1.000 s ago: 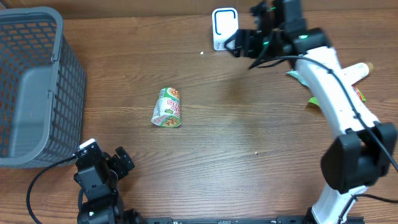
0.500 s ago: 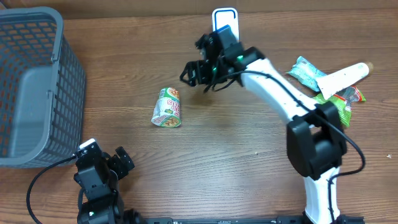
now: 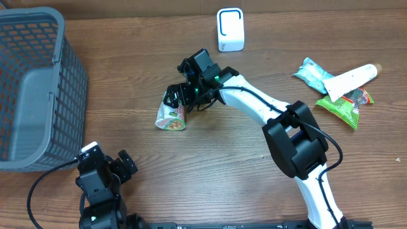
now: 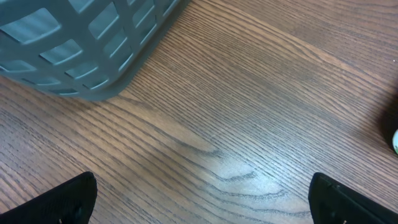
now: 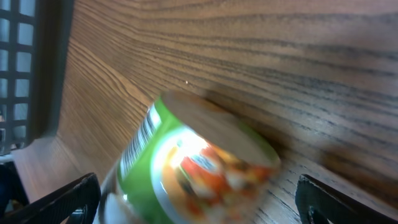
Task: Scan the item barcode
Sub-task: 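Move the right gripper left over the cup noodle, then grasp the cup noodle with the right gripper and lift it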
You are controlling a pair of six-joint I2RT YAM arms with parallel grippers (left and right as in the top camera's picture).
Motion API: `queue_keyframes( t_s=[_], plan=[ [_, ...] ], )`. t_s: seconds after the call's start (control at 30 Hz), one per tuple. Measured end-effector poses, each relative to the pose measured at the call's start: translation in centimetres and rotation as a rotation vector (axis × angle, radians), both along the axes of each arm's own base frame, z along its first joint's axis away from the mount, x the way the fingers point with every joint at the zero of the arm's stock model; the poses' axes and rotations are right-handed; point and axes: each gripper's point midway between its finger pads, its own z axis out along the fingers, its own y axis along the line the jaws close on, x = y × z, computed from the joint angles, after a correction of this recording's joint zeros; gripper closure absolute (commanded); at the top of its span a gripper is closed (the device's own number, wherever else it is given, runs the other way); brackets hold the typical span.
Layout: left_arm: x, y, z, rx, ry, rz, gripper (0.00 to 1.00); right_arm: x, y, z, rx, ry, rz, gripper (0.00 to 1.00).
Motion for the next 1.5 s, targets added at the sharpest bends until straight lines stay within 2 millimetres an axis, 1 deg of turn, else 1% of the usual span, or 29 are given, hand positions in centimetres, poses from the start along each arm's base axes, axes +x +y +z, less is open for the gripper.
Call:
queue_keyframes(
  t_s=[0.17, 0.2, 0.3, 0.43, 0.57, 0.7, 0.83, 0.97, 1.03, 1.07, 1.1, 1.13, 1.27, 1.33, 1.5],
  plan=[
    [0.0, 0.0, 0.0, 0.0, 0.0, 0.0, 0.0, -0.4, -0.4, -0.5, -0.027, 0.019, -0.006, 0.01],
    [0.0, 0.0, 0.0, 0.0, 0.0, 0.0, 0.0, -0.5, -0.5, -0.6, -0.033, 0.024, -0.009, 0.04],
    [0.0, 0.0, 0.0, 0.0, 0.0, 0.0, 0.0, -0.6, -0.7, -0.8, -0.048, 0.042, -0.027, 0.09],
    [0.0, 0.0, 0.0, 0.0, 0.0, 0.0, 0.0, -1.4, -1.7, -1.8, -0.102, 0.089, -0.051, 0.09],
    [0.0, 0.0, 0.0, 0.0, 0.0, 0.0, 0.0, -1.6, -2.5, -2.3, -0.128, 0.111, -0.063, 0.11],
    [0.0, 0.0, 0.0, 0.0, 0.0, 0.0, 0.0, -1.7, -4.8, -2.4, -0.166, 0.166, -0.057, 0.12],
    [0.0, 0.0, 0.0, 0.0, 0.0, 0.0, 0.0, -0.2, -8.1, -1.4, -0.156, 0.177, -0.024, 0.12],
    [0.0, 0.0, 0.0, 0.0, 0.0, 0.0, 0.01, 0.2, -11.7, -0.4, -0.163, 0.193, 0.04, 0.11],
    [0.0, 0.0, 0.0, 0.0, 0.0, 0.0, 0.0, 0.3, -13.4, -0.4, -0.169, 0.198, 0.064, 0.08],
    [0.0, 0.0, 0.0, 0.0, 0.0, 0.0, 0.0, 0.1, -13.8, -0.4, -0.172, 0.199, 0.079, 0.08],
    [0.0, 0.0, 0.0, 0.0, 0.0, 0.0, 0.0, 0.4, -14.8, -0.5, -0.175, 0.2, 0.082, 0.08],
    [0.0, 0.0, 0.0, 0.0, 0.0, 0.0, 0.0, 0.4, -15.4, -0.5, -0.18, 0.201, 0.091, 0.08],
    [0.0, 0.0, 0.0, 0.0, 0.0, 0.0, 0.0, 0.8, -16.9, -0.6, -0.185, 0.176, 0.114, 0.08],
    [0.0, 0.0, 0.0, 0.0, 0.0, 0.0, 0.0, 1.0, -17.2, -0.6, -0.186, 0.167, 0.119, 0.08],
    [0.0, 0.0, 0.0, 0.0, 0.0, 0.0, 0.0, 1.5, -17.5, -0.7, -0.201, 0.137, 0.127, 0.13]
  ],
)
